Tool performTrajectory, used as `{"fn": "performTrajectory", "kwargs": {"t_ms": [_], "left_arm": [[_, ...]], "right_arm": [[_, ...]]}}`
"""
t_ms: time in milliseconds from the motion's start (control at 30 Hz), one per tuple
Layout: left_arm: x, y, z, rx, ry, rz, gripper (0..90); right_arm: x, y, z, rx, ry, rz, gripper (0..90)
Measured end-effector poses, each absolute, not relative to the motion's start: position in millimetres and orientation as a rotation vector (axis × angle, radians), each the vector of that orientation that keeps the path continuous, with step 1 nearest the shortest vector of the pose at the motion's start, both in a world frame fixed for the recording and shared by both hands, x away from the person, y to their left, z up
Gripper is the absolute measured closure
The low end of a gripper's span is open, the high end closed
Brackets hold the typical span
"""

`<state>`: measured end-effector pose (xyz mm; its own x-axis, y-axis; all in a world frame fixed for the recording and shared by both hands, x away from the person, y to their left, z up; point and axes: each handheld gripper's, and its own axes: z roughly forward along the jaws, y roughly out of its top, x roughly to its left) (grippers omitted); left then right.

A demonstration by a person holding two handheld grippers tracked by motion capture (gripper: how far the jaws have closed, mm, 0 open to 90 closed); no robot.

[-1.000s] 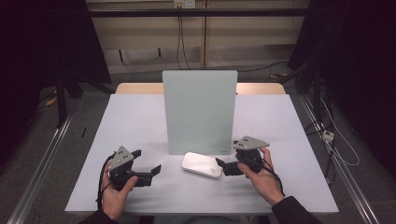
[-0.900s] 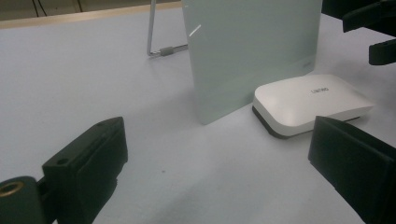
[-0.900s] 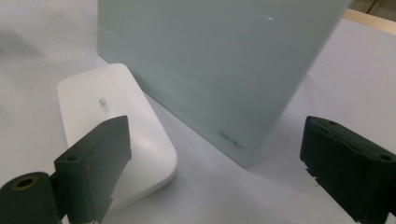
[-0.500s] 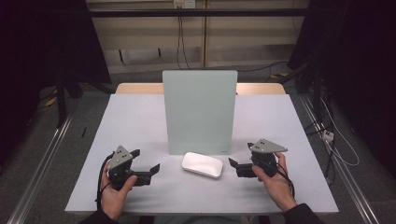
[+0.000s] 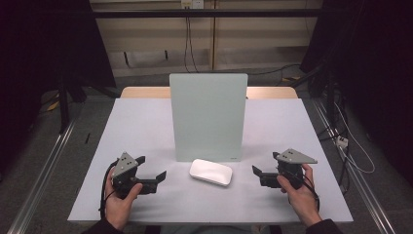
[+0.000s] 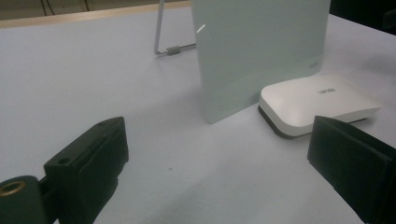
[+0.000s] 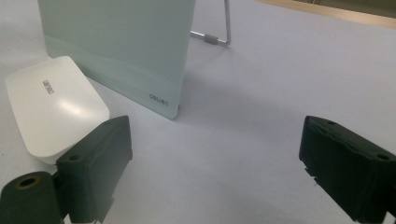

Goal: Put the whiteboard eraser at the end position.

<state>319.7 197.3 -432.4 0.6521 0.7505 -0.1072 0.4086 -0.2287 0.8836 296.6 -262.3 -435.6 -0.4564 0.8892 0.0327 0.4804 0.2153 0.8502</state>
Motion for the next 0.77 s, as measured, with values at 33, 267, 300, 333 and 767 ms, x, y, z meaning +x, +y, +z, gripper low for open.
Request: {"fn": "performTrajectory", "kwargs": {"t_ms": [33,267,300,333,767], "left_arm": [[319.8,197.9,-432.6,1.851,0.926,0.413,5.1],[320.0,197.5,-432.8,1.856,0.923,0.415,5.1],[320.0,197.3,-432.7,1.856,0.922,0.416,5.0],[320.0,197.1,-432.8,1.857,0.923,0.416,5.1],[321.6,199.4,-434.3,1.846,0.96,0.413,5.1]], "right_arm": [[295.1,-264.1,-436.1,1.264,2.03,1.154,9.4],[284.7,-280.8,-445.1,1.313,1.998,1.127,9.5],[283.6,-282.8,-445.5,1.318,1.989,1.132,9.5],[282.4,-284.8,-445.3,1.323,1.983,1.129,9.5],[280.1,-295.0,-447.5,1.359,1.929,1.149,9.4]]}}
